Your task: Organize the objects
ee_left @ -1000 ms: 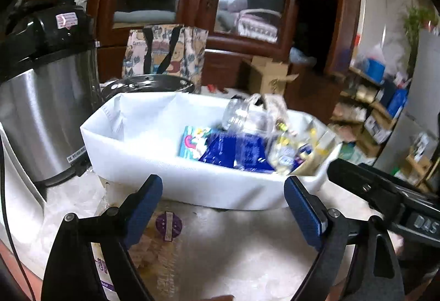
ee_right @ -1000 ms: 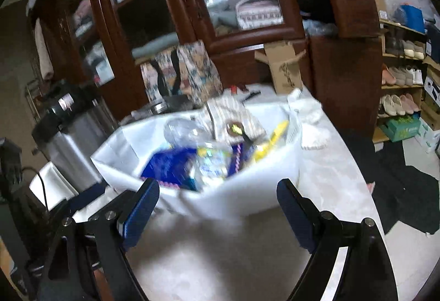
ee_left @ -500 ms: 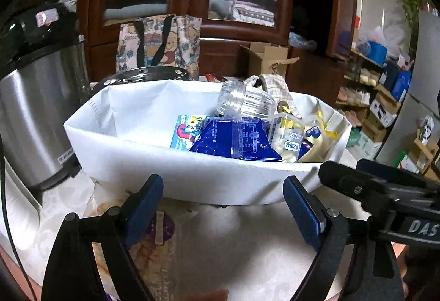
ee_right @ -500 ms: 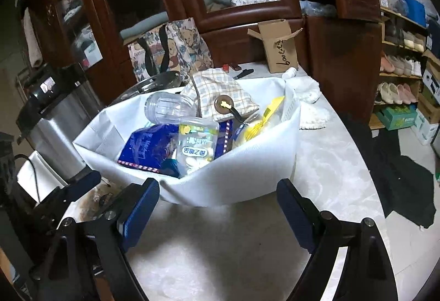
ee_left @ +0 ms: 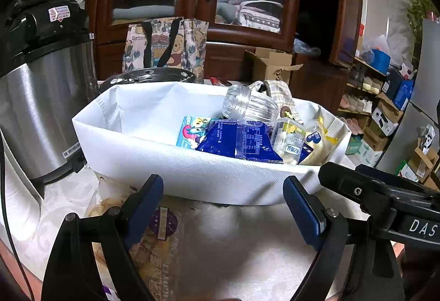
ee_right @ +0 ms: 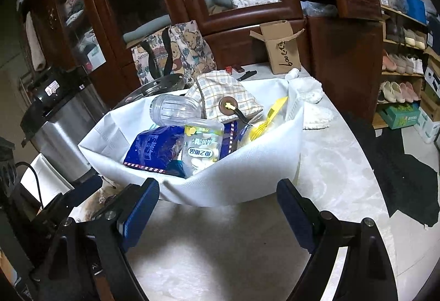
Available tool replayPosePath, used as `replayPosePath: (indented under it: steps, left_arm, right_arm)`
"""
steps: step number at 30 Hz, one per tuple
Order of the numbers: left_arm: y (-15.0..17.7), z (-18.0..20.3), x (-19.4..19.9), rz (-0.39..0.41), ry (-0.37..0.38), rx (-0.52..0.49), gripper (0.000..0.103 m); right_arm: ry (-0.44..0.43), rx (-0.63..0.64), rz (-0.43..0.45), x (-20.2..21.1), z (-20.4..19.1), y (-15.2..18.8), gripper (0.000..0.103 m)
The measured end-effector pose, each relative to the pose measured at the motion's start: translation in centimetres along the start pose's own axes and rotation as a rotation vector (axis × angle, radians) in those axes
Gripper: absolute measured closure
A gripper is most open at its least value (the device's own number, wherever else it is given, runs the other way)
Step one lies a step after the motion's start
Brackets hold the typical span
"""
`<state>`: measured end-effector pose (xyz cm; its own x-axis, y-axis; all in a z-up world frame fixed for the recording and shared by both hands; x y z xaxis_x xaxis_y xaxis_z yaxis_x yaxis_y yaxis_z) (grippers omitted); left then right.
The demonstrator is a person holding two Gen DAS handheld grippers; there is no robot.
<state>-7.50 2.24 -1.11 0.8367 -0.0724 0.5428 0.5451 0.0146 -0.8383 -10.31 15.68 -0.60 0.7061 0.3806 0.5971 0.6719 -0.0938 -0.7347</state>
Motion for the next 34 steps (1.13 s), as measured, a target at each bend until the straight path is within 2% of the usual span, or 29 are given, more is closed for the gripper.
replayPosePath:
  steps: [8, 34]
  left_arm:
    - [0.09, 0.74, 0.34, 0.015, 0.0, -0.031, 0.015]
    - [0.04, 0.97, 0.78, 0.023, -0.005, -0.036, 0.015]
  right_arm:
    - [0.006, -0.007, -0.011, -0.18, 0.02, 0.07, 0.015]
    - [0.004, -0.01, -0.012, -0.24, -0.29, 0.15, 0.015]
Point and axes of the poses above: each gripper's, at about its wrist camera, not at the fingertips, and x roughly against the way its jaws point, z to its right, y to its underside, the point moved 6 cm from there along -x, roughly the way its jaws point, and after that the axes turned 3 degrees about -x, right-handed, at the moved point
